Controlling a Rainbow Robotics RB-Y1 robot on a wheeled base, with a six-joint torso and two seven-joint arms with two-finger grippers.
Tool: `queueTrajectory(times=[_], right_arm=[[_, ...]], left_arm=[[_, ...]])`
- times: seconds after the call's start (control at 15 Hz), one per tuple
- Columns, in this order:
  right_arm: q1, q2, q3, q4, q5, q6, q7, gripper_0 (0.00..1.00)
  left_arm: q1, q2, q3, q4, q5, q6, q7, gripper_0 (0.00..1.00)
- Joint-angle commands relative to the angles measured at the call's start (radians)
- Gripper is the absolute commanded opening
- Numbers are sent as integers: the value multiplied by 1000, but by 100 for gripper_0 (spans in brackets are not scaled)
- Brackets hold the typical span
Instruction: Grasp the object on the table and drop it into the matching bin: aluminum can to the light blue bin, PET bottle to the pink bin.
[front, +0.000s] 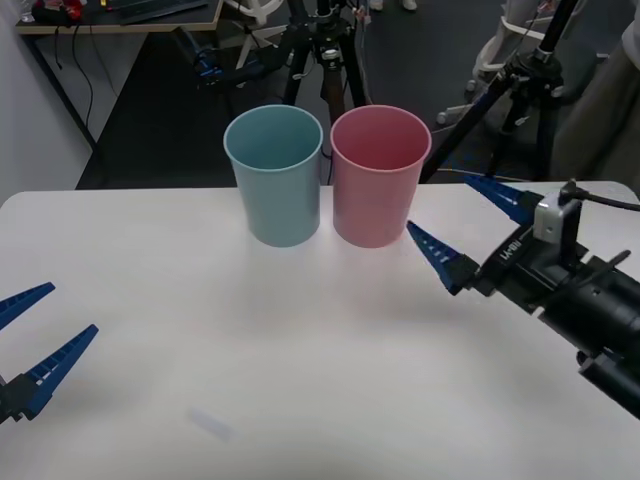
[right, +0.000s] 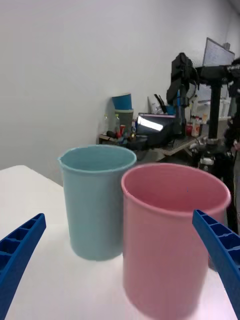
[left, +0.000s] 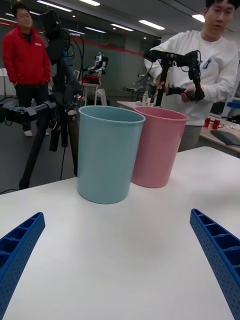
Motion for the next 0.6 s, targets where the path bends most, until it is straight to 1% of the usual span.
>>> queueTrajectory(times=[0.07, 0.27, 0.33, 0.47, 0.6], right_arm=[[115, 3, -147, -2, -15, -146, 7, 100], [224, 3, -285, 0, -23, -274, 4, 100], [256, 3, -320, 0, -26, -305, 5, 100], [324, 3, -389, 0, -67, -377, 7, 100], [359, 3, -430, 0, -87, -419, 9, 100]], left_arm=[[0, 0, 0, 0, 0, 0, 0, 100], [0, 0, 0, 0, 0, 0, 0, 100], [0, 0, 0, 0, 0, 0, 0, 100], [0, 0, 0, 0, 0, 0, 0, 100], [0, 0, 0, 0, 0, 0, 0, 100]])
